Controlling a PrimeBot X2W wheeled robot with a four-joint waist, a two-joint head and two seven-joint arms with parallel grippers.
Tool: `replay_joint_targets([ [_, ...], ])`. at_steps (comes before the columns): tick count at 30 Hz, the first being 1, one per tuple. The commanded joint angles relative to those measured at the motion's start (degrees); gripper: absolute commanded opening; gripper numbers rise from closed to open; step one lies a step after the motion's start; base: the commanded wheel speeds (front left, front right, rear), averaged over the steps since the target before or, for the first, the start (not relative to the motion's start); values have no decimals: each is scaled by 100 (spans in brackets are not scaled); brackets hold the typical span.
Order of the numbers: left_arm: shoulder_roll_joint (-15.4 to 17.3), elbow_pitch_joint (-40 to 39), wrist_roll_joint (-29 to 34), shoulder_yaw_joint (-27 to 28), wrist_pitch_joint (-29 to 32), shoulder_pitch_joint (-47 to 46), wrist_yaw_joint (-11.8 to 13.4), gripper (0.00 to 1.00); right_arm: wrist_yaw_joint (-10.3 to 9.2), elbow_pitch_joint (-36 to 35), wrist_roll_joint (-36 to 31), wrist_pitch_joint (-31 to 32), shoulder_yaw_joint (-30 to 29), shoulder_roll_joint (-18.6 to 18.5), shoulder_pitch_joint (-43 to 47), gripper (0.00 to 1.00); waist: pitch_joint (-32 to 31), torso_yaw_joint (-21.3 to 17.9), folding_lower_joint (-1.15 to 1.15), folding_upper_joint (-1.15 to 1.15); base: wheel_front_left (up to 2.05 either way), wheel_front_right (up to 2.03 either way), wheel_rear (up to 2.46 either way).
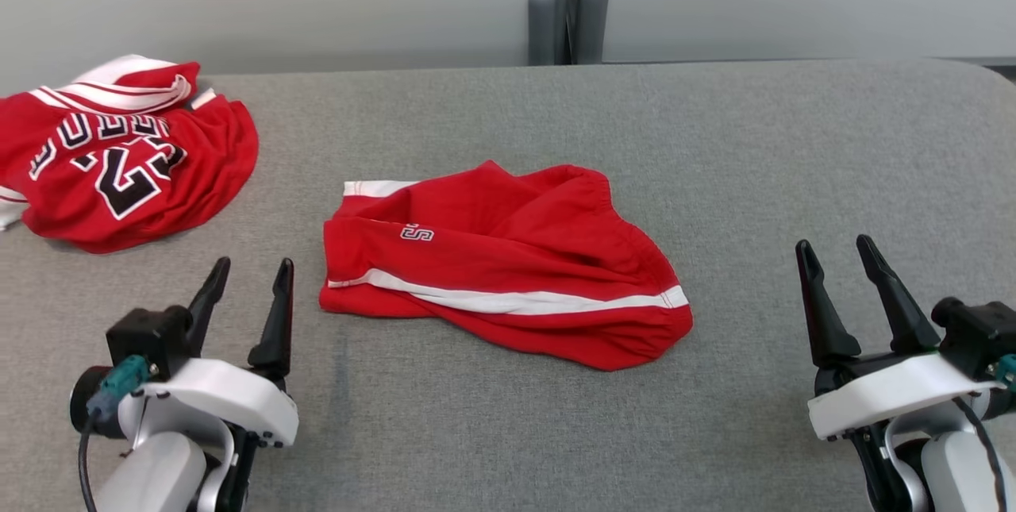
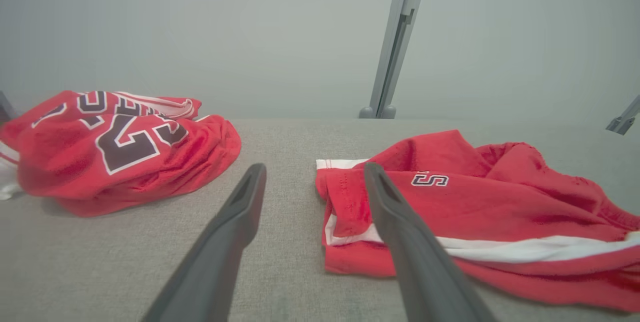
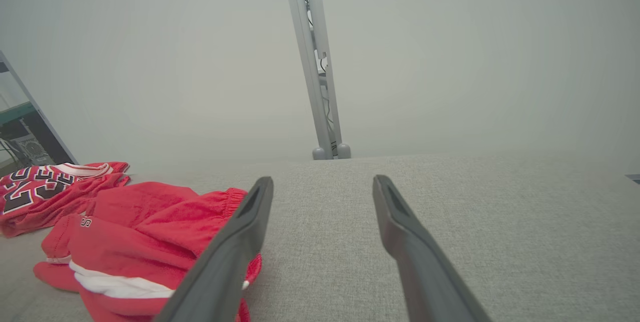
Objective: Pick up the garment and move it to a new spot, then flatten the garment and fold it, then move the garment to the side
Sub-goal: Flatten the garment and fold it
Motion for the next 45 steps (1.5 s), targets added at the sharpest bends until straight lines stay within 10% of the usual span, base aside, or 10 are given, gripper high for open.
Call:
replay_joint_targets([
  [1, -8, -213, 131, 104, -28, 194, 128, 100, 1, -84, -132, 25, -93, 64, 138, 100, -145, 96, 0, 0, 0, 0, 0],
  [27, -52, -1194, 389, 479, -19, 1942, 719, 100, 1, -598, -890, 649, -360, 496, 1187, 100, -1000, 192, 0, 0, 0, 0, 0],
  [45, -229, -1224, 608, 125, 112, 1492, 631, 100, 1, 226, 484, 2280, -153, 138, 148, 100, -570, 645, 0, 0, 0, 0, 0],
])
